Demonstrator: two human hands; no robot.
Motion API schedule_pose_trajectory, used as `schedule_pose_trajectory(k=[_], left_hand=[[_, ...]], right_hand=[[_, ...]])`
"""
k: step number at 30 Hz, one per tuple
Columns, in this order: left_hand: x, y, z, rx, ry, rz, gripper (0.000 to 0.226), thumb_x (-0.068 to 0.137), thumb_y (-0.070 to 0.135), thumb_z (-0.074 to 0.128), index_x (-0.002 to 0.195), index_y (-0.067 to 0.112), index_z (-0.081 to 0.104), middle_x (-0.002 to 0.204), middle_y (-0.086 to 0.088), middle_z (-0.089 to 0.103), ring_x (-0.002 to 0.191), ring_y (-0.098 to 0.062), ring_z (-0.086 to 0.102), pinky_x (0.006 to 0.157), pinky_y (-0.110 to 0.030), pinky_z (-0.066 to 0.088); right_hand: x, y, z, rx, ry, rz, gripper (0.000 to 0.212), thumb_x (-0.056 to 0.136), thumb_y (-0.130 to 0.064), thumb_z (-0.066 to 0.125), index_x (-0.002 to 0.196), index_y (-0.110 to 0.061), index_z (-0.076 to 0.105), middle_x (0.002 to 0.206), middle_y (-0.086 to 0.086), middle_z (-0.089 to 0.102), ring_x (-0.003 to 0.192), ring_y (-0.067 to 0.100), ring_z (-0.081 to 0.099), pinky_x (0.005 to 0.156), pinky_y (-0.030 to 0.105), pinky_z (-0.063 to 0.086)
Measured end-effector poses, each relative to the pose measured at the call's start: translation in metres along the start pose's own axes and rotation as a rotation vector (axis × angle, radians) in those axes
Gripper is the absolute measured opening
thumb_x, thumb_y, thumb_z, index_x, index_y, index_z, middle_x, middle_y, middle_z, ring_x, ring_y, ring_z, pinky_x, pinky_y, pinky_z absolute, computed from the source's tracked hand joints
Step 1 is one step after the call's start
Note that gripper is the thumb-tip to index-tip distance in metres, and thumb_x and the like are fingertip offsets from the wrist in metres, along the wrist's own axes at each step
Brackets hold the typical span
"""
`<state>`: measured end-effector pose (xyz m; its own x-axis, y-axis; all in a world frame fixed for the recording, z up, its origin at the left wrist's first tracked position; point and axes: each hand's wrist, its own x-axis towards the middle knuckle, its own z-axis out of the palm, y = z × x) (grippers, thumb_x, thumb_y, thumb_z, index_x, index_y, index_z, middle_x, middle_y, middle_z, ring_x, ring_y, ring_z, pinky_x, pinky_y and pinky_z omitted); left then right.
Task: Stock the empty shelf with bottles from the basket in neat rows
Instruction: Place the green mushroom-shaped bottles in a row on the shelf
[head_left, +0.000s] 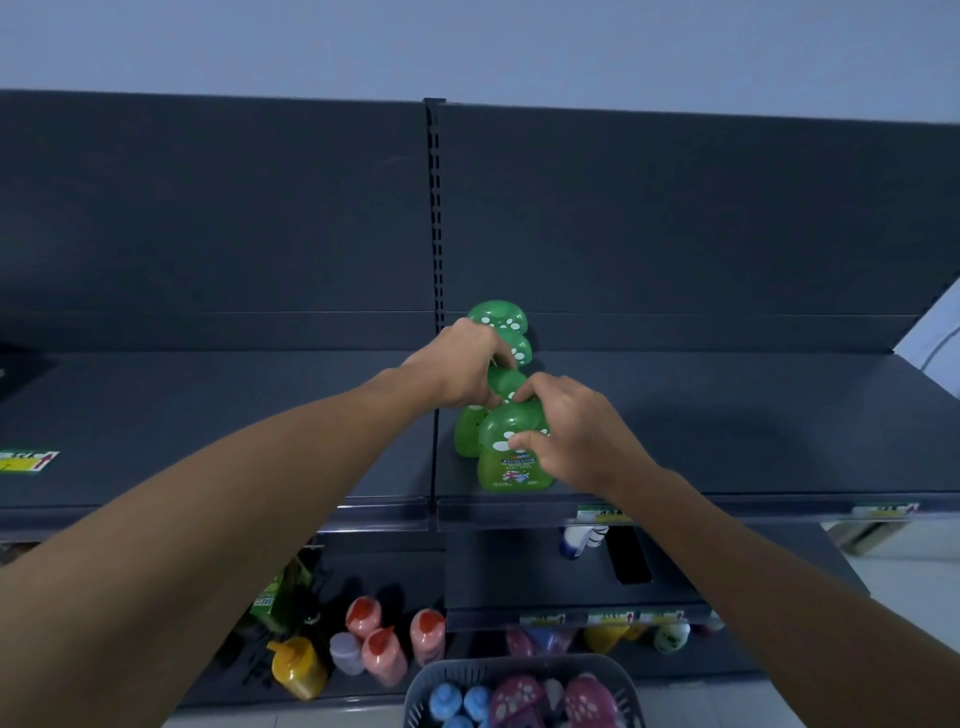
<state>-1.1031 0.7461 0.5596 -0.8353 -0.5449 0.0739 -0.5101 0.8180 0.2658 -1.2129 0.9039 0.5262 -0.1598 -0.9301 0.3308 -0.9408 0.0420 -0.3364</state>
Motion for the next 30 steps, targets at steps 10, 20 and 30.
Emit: schedule_pose_trajectory(k=[10,20,30], left_hand=[[0.017,-0.004,0.006,-0.047,0.034,-0.016,0.051,0.071,0.029,0.089,0.120,0.032,0.074,0.115,0.000,0.072,0.109,-0.018,0.064,0.096,-0.036,0.054],[0.024,-0.007,0.011,-0.084,0.072,-0.038,0.055,0.068,0.040,0.091,0.120,0.035,0.074,0.119,0.003,0.073,0.111,-0.015,0.063,0.098,-0.035,0.052],[0.023,-0.015,0.018,-0.123,0.082,0.068,0.050,0.076,0.030,0.087,0.124,0.026,0.073,0.130,0.010,0.067,0.121,-0.013,0.059,0.107,-0.034,0.046]], right_hand=[[0.003,0.010,0.012,0.094,0.053,0.048,0.039,0.085,-0.032,0.077,0.117,-0.015,0.062,0.107,-0.001,0.066,0.100,0.020,0.058,0.082,0.034,0.043],[0.004,0.018,0.011,0.063,0.037,-0.009,0.047,0.078,-0.028,0.084,0.119,-0.015,0.066,0.114,-0.002,0.062,0.102,0.022,0.056,0.087,0.037,0.047],[0.005,0.015,0.017,0.031,0.066,-0.004,0.041,0.084,-0.029,0.079,0.120,-0.013,0.066,0.116,-0.001,0.062,0.103,0.020,0.055,0.086,0.033,0.047]])
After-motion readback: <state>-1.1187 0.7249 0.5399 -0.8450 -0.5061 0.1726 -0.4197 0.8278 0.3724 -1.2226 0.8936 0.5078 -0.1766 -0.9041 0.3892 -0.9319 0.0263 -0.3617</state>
